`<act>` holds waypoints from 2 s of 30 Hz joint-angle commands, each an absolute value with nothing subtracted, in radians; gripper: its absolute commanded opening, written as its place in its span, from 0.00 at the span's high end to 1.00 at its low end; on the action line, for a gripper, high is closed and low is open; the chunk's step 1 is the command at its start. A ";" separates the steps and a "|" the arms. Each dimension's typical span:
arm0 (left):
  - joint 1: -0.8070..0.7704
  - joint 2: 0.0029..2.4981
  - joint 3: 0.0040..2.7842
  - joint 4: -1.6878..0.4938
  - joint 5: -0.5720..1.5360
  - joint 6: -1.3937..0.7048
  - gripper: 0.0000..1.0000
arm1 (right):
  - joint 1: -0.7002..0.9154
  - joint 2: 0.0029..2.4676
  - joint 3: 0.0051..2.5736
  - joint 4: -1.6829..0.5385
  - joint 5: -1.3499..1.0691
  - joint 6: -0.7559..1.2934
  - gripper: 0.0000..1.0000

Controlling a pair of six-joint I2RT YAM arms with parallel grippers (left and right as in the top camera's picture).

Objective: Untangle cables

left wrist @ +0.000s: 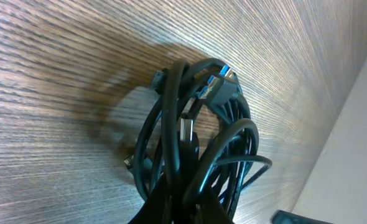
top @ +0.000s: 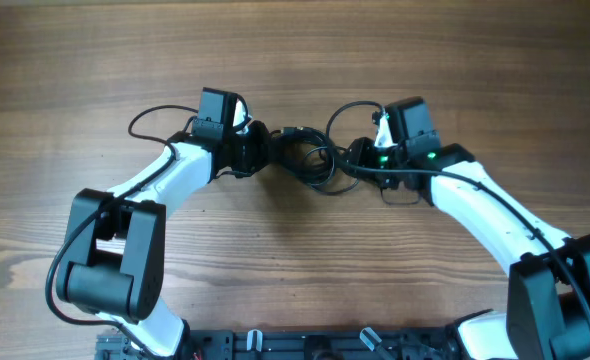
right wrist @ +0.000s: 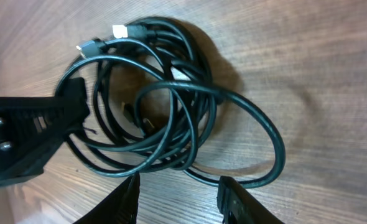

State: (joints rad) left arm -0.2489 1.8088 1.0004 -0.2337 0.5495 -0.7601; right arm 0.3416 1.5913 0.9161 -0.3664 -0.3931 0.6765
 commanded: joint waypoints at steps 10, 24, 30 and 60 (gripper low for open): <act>-0.244 1.819 0.995 -0.228 0.591 -0.740 0.96 | 0.403 1.731 0.881 -0.265 -0.289 0.842 0.68; -0.244 1.819 0.995 -0.228 0.590 -0.740 0.96 | 0.410 1.797 0.881 -0.135 -0.315 0.838 0.74; -0.244 1.819 0.995 -0.228 0.590 -0.740 0.96 | 0.449 1.797 0.881 -0.135 -0.254 0.841 0.78; -0.182 1.819 0.995 -0.332 0.310 -0.821 0.96 | 0.222 1.295 0.899 -0.432 -0.414 0.654 0.96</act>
